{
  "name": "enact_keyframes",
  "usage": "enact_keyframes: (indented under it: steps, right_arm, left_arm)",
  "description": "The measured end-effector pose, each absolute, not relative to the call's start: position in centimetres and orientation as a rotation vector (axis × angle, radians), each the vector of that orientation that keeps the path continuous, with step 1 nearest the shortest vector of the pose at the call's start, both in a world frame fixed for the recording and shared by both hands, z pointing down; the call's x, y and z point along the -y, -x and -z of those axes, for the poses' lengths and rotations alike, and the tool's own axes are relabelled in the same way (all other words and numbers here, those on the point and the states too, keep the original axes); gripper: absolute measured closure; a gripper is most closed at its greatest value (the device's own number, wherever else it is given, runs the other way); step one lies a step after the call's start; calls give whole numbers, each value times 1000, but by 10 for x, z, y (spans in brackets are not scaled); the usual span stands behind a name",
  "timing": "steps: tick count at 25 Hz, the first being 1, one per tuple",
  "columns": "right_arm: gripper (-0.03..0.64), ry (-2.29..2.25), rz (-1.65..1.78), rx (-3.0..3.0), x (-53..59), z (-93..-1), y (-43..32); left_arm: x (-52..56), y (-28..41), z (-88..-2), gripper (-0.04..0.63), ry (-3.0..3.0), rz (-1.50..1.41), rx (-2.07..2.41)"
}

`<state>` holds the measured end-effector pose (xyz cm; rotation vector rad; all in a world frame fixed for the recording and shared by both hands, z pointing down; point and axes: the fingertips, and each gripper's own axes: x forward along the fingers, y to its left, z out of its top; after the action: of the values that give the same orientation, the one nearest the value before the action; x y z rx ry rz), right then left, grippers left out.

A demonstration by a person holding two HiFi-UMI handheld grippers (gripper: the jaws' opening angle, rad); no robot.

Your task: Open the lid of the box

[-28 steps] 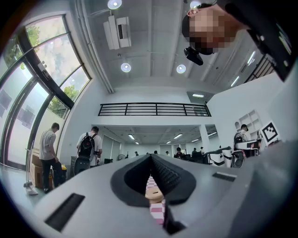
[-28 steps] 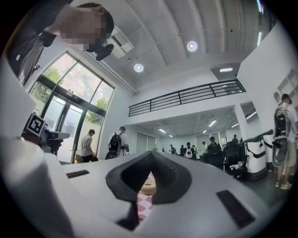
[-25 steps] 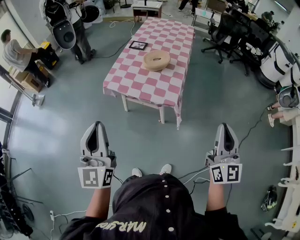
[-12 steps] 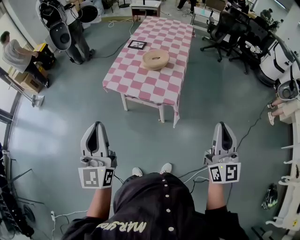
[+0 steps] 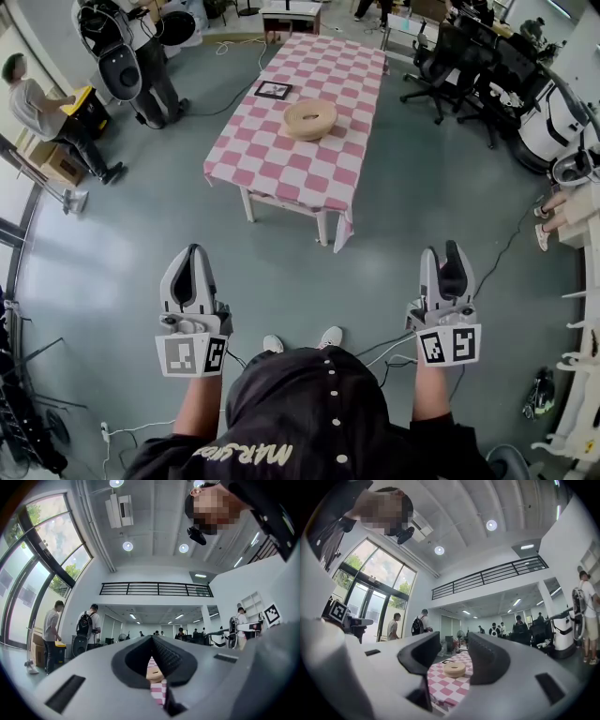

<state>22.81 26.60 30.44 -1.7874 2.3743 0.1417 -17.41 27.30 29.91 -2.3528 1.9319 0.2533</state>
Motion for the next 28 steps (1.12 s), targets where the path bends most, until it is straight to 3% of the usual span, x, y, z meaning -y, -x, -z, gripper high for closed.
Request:
enact_keyframes:
  steps: [3,28]
  right_arm:
    - [376,1792,-127,-2362,-264,-305,-234]
    - [359,1700,-95,-2452,-225,-327,-316]
  left_arm:
    - [-273,170,-300,586,2352,-246,-1938]
    - [-266,81,-307,586,2252,-181,-2056]
